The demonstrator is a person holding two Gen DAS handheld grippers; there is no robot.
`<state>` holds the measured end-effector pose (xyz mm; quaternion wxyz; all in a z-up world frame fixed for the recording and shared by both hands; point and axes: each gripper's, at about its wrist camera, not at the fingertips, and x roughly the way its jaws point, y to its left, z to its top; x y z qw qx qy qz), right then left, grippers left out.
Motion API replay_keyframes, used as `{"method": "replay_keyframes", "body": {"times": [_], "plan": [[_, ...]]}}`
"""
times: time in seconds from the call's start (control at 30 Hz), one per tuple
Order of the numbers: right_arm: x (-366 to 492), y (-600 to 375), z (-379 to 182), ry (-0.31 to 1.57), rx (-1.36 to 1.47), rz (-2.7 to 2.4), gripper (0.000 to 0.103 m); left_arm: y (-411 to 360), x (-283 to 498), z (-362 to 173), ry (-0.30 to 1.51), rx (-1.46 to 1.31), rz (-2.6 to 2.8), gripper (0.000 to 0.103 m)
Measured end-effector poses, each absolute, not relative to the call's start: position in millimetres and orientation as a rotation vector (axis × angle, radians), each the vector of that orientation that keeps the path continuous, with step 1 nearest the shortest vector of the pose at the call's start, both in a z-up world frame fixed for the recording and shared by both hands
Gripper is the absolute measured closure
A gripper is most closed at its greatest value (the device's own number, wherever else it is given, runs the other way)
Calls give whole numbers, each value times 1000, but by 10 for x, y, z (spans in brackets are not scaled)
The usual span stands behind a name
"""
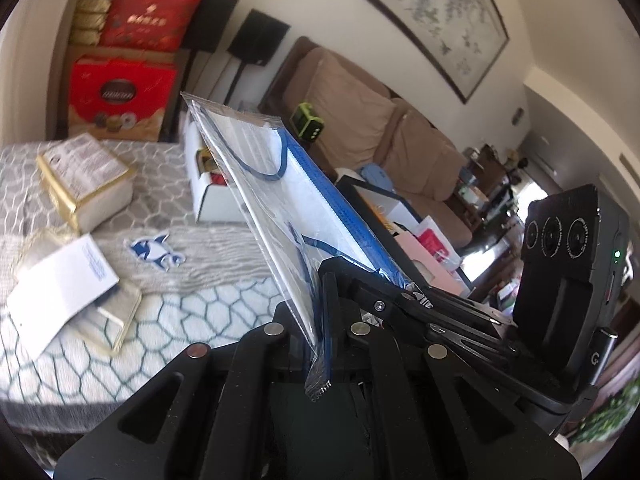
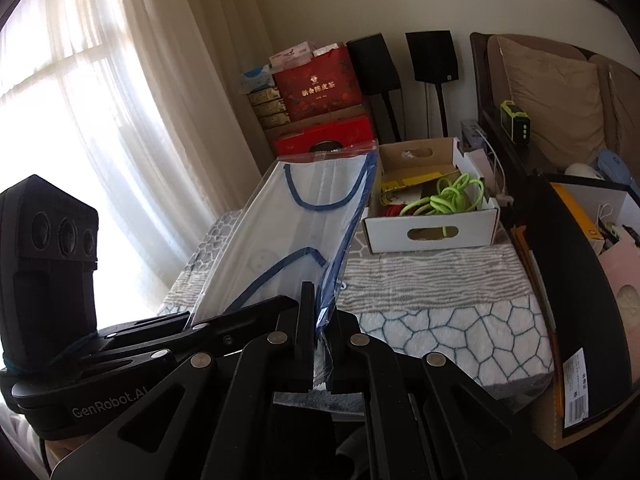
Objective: Organize objects
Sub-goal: 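Carry the mask bag toward the cardboard box with both tools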
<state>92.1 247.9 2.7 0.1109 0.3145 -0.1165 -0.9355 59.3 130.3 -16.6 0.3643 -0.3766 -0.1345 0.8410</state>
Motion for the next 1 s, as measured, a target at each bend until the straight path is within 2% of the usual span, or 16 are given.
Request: {"method": "replay_keyframes", "body": {"times": [0.33, 1.0], "plan": [[1005, 2645, 125, -388, 879, -2784, 100, 1575, 697, 29, -154, -867, 2183, 101], [1132, 2792, 333, -368, 810, -2870, 100, 1823, 685, 221, -69, -788, 2139, 101]]}}
